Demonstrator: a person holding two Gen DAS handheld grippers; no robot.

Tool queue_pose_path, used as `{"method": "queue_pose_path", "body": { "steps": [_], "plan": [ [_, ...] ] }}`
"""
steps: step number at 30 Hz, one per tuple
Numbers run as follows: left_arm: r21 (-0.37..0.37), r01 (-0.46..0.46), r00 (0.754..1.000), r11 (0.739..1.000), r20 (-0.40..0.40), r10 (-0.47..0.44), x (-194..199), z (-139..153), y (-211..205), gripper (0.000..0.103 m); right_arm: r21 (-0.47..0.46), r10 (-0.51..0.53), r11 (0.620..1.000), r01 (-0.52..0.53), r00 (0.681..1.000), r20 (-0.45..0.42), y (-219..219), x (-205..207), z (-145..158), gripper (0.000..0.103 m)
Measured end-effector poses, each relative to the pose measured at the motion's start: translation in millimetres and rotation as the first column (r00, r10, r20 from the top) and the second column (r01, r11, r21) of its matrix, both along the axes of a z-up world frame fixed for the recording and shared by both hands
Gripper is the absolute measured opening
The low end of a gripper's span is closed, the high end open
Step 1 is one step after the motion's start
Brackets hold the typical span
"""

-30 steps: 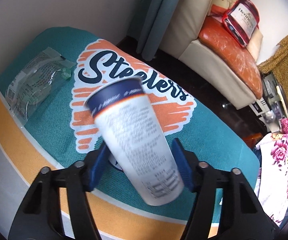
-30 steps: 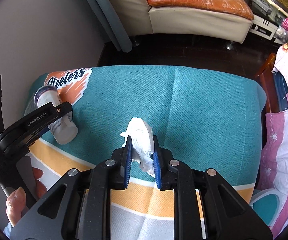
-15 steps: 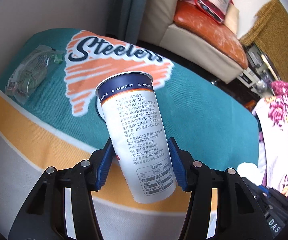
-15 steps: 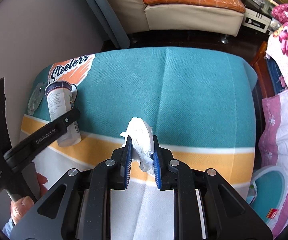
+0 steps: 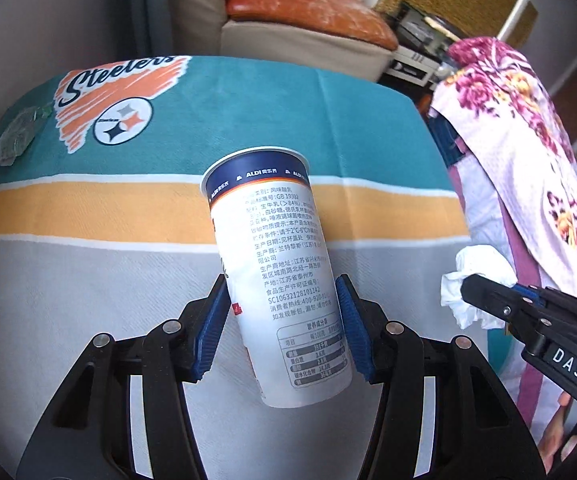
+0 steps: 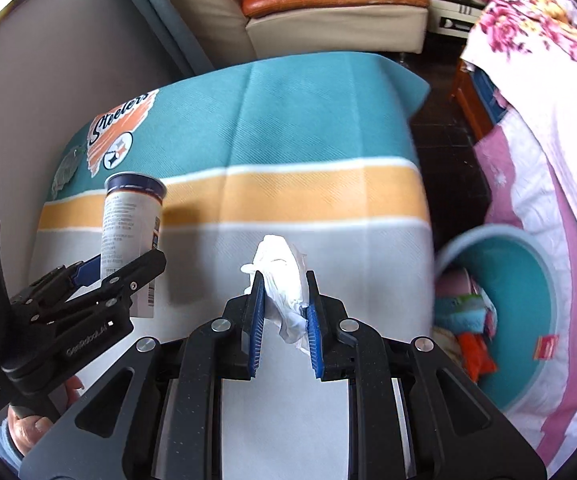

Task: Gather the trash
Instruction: 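Carry the tissue and white cup over the teal wastebasket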

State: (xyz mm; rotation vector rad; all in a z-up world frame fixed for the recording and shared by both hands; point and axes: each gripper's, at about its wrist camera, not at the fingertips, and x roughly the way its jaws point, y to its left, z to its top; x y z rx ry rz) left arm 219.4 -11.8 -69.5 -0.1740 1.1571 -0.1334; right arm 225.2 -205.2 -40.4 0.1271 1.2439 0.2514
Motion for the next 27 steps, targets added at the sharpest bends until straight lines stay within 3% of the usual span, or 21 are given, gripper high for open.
{"method": "queue_pose_path", "body": {
  "steps": [4, 10, 17, 27],
  "plan": [
    [0.017, 0.096, 0.995, 0.995, 0.021, -0.096, -29.9, 6.6, -36.5, 0.053, -0.046, -0.023, 0.999, 0.025, 0.999, 0.048, -21.0, -35.5, 5.9, 0.018],
    [0.038, 0.195, 0.980, 0.980, 0.034, -0.196, -64.9, 13.2, -76.4, 0.052, -0.009, -0.093, 0.996, 0.093, 0.993, 0.071, -65.7, -76.6, 13.8, 0.018],
    [0.072, 0.256, 0.965, 0.964, 0.031, -0.259, -92.0, 13.7, -100.1, 0.052, 0.034, -0.142, 0.990, 0.140, 0.986, 0.084, -102.2, -108.7, 16.4, 0.018],
    [0.096, 0.310, 0.948, 0.946, 0.050, -0.316, -108.7, 25.6, -130.8, 0.052, 0.093, -0.208, 0.977, 0.194, 0.963, 0.171, -144.4, -136.1, 28.5, 0.018]
  ]
}}
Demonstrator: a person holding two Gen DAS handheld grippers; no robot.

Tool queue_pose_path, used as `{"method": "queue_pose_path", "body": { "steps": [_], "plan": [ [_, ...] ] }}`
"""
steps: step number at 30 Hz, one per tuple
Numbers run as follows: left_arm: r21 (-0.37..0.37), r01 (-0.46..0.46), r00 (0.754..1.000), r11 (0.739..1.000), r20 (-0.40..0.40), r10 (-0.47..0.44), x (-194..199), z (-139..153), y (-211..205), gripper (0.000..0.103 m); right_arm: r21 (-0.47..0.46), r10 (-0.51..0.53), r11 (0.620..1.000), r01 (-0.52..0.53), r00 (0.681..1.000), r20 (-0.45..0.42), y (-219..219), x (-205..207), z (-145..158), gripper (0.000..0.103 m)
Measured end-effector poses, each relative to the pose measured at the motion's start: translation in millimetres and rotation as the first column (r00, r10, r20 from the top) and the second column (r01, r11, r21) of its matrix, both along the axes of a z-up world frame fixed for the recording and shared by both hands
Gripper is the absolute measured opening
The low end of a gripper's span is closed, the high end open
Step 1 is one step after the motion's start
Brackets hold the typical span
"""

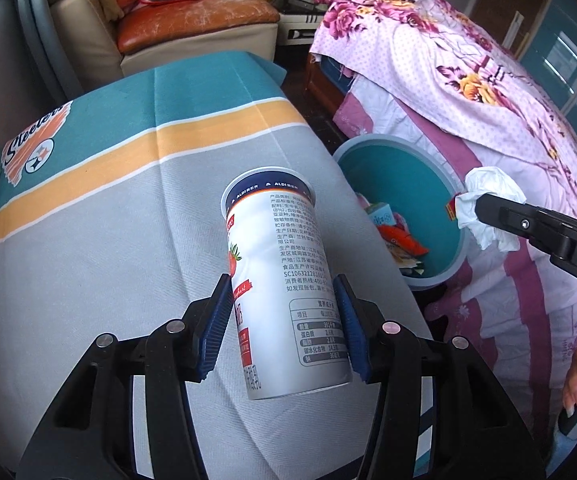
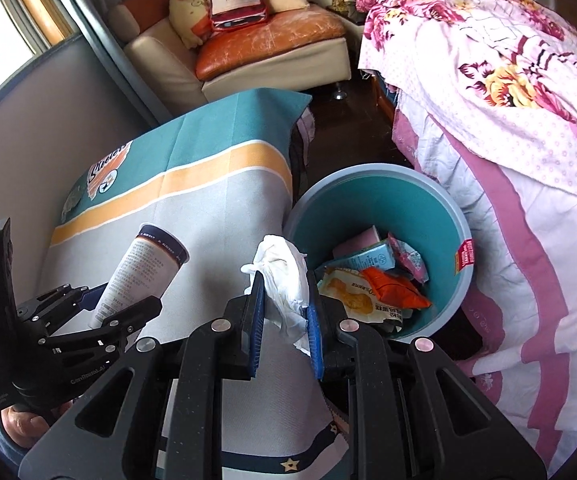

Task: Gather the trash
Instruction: 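Carry the tissue and white cup over the teal wastebasket, then open both grippers to drop the cup and tissue into the wastebasket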

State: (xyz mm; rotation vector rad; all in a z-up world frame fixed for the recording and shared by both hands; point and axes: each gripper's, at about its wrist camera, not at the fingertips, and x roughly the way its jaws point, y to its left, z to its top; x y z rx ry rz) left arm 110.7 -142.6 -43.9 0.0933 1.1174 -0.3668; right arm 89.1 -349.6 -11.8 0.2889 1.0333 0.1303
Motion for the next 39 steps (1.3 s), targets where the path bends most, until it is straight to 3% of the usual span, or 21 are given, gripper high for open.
{"method": "queue_pose_path", "body": {
  "steps": [12, 22, 39],
  "plan": [
    [-0.006, 0.119, 0.993, 0.993, 0.010, -0.119, 12.1, 4.4, -76.6, 0.052, 0.041, -0.133, 0.990, 0.133, 0.991, 0.011, -76.3, -9.7, -8.5, 0.018],
    [-0.015, 0.206, 0.978, 0.978, -0.001, -0.207, 28.2, -2.8, -132.3, 0.052, 0.012, -0.171, 0.985, 0.171, 0.985, 0.001, -103.5, 2.2, -10.4, 0.018],
    [-0.046, 0.289, 0.954, 0.956, -0.072, -0.292, 46.7, -36.8, -160.3, 0.052, -0.028, -0.213, 0.977, 0.211, 0.975, -0.062, -119.6, 23.9, -28.0, 0.018]
  ]
}}
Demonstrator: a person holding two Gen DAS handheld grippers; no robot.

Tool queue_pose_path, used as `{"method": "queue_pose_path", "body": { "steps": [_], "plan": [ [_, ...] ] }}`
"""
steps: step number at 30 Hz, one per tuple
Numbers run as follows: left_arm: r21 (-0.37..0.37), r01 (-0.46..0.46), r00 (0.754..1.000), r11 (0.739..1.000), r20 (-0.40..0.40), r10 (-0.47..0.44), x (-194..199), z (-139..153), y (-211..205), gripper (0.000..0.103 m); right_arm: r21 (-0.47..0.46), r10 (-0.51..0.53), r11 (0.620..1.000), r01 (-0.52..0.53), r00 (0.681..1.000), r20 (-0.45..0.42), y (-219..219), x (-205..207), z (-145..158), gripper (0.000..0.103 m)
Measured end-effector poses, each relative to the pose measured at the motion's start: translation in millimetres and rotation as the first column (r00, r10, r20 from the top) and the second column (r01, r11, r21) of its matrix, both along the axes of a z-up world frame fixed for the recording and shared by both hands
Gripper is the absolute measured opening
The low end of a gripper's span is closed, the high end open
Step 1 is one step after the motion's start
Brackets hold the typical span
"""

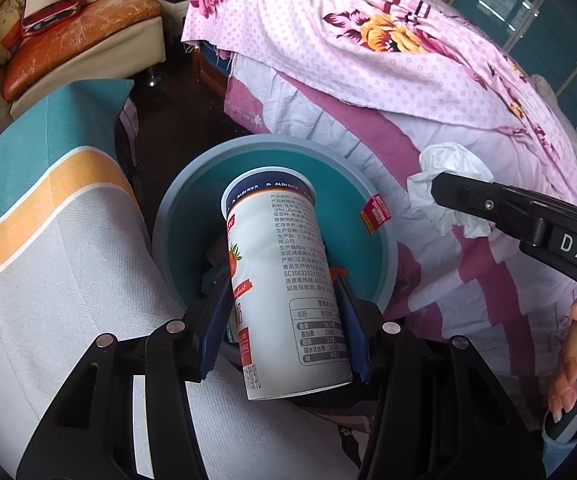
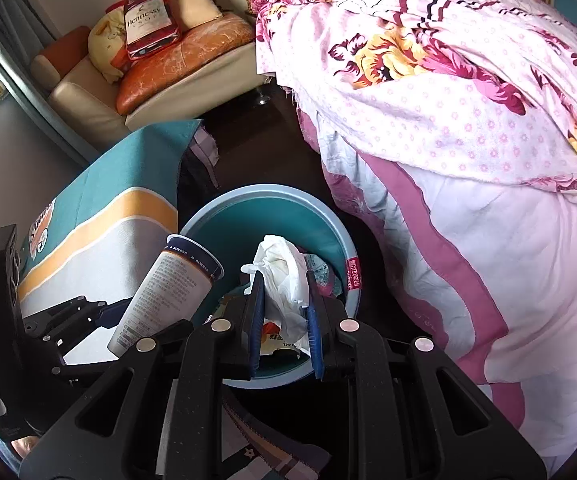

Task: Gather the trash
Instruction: 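Open both grippers to drop the cup and tissue into the wastebasket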

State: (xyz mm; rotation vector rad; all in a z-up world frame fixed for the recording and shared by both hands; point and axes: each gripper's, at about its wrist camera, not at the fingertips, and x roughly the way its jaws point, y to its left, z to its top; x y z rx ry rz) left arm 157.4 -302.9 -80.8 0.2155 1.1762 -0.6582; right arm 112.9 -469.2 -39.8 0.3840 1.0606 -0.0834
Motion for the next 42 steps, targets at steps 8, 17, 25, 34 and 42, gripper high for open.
{"method": "queue_pose_path", "body": {
  "steps": [8, 17, 25, 34, 42],
  "plan": [
    [0.008, 0.010, 1.000, 1.000, -0.029, -0.010, 4.1, -14.0, -0.9, 0.054, -0.024, 0.016, 1.000, -0.016, 1.000, -0.026, 8.1, 7.1, -3.9, 0.018],
    [0.011, -0.074, 0.997, 0.997, 0.026, 0.074, 14.4, -3.2, 19.0, 0.090, -0.030, 0.023, 0.999, -0.024, 0.999, -0.042, 11.9, 9.5, -4.9, 0.020],
    [-0.012, -0.158, 0.987, 0.987, 0.011, 0.158, 22.4, 0.0, 50.5, 0.092, -0.029, 0.049, 0.998, -0.051, 0.997, -0.056, 25.9, 16.0, -9.0, 0.020],
    [-0.011, -0.186, 0.982, 0.983, 0.032, 0.186, 22.1, 6.1, 67.7, 0.092, -0.031, 0.089, 0.995, -0.092, 0.993, -0.078, 47.3, 24.4, -14.1, 0.021],
    [-0.025, -0.220, 0.975, 0.975, 0.037, 0.221, 22.3, 8.4, 88.9, 0.093, -0.031, 0.114, 0.993, -0.118, 0.988, -0.100, 65.5, 28.2, -18.5, 0.026]
  ]
}}
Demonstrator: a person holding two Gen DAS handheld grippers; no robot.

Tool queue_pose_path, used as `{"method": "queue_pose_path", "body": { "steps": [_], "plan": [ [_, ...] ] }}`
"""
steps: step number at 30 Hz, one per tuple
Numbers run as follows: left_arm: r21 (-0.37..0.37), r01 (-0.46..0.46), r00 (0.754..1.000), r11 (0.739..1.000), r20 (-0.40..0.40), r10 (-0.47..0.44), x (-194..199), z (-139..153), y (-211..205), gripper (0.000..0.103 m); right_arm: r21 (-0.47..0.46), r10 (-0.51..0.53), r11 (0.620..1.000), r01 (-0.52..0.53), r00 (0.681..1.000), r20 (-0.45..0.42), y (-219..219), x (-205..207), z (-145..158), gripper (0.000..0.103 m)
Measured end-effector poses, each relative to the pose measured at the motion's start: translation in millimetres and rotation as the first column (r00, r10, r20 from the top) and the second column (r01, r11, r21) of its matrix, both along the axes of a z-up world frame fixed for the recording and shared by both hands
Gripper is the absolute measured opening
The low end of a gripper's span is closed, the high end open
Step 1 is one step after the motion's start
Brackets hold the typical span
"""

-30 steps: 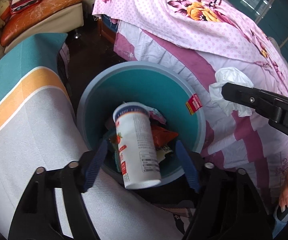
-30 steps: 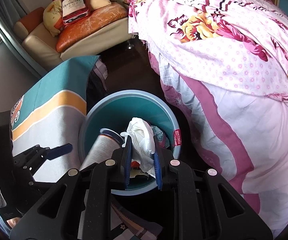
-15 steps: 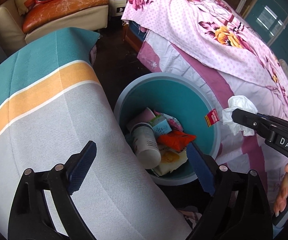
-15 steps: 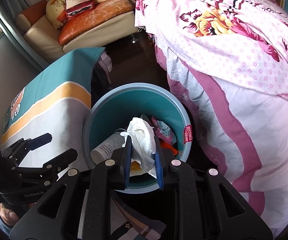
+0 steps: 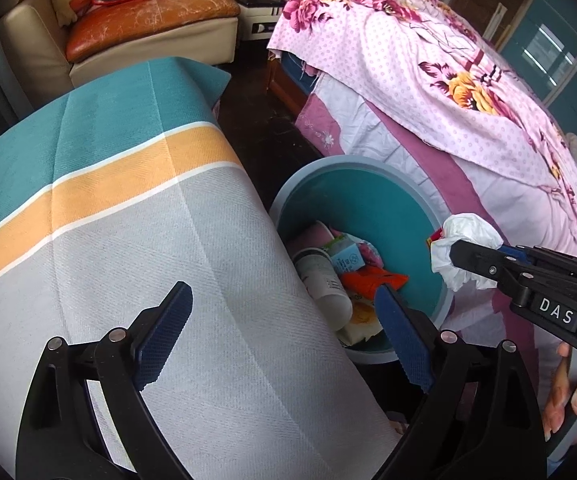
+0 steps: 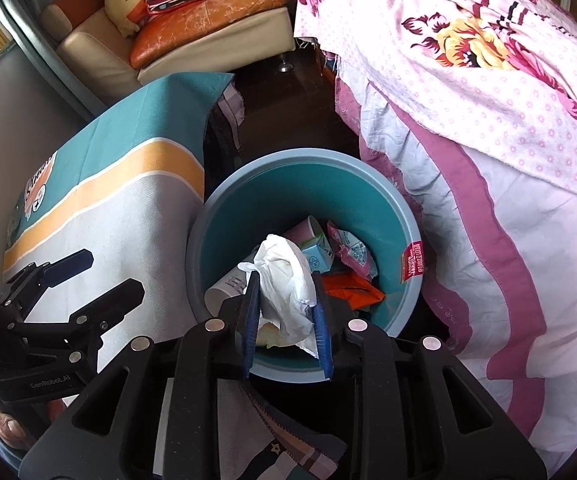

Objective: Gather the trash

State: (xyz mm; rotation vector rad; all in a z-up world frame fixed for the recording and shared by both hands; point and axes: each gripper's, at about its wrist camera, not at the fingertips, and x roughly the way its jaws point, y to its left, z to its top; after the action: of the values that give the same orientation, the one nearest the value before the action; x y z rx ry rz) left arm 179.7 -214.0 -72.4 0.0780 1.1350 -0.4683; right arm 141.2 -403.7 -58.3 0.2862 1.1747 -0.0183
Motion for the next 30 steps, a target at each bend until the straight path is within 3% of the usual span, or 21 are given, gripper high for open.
{"method": "queue_pose_path", "body": {
  "steps": [4, 8, 15, 23, 30],
  "plan": [
    [-0.001, -0.032, 0.999, 0.999, 0.001, 0.032, 0.3, -1.8, 17.0, 0.093, -0.005, 0.012, 1.000, -0.012, 1.000, -0.023, 8.3, 0.9, -7.1, 0.028],
    [-0.020, -0.062, 0.998, 0.998, -0.019, 0.061, 1.0, -4.4, 31.7, 0.093, -0.007, 0.020, 1.000, -0.021, 0.999, -0.047, 15.8, 1.2, -14.3, 0.051],
    [-0.043, -0.080, 0.996, 0.996, -0.035, 0.078, -2.2, -4.0, 40.9, 0.093, -0.025, 0.026, 0.999, -0.027, 0.999, -0.041, 23.3, -0.7, -6.3, 0.073],
    [-0.059, -0.058, 0.998, 0.997, -0.014, 0.058, -14.2, 8.2, 44.8, 0.094, -0.050, 0.025, 0.998, -0.027, 0.999, -0.034, 27.2, -13.7, 8.6, 0.086],
    [-0.024, -0.069, 0.997, 0.997, 0.035, 0.069, -32.2, 25.5, 50.2, 0.098, -0.059, 0.032, 0.998, -0.031, 0.999, 0.006, 37.0, -34.6, 30.4, 0.093]
  ]
}}
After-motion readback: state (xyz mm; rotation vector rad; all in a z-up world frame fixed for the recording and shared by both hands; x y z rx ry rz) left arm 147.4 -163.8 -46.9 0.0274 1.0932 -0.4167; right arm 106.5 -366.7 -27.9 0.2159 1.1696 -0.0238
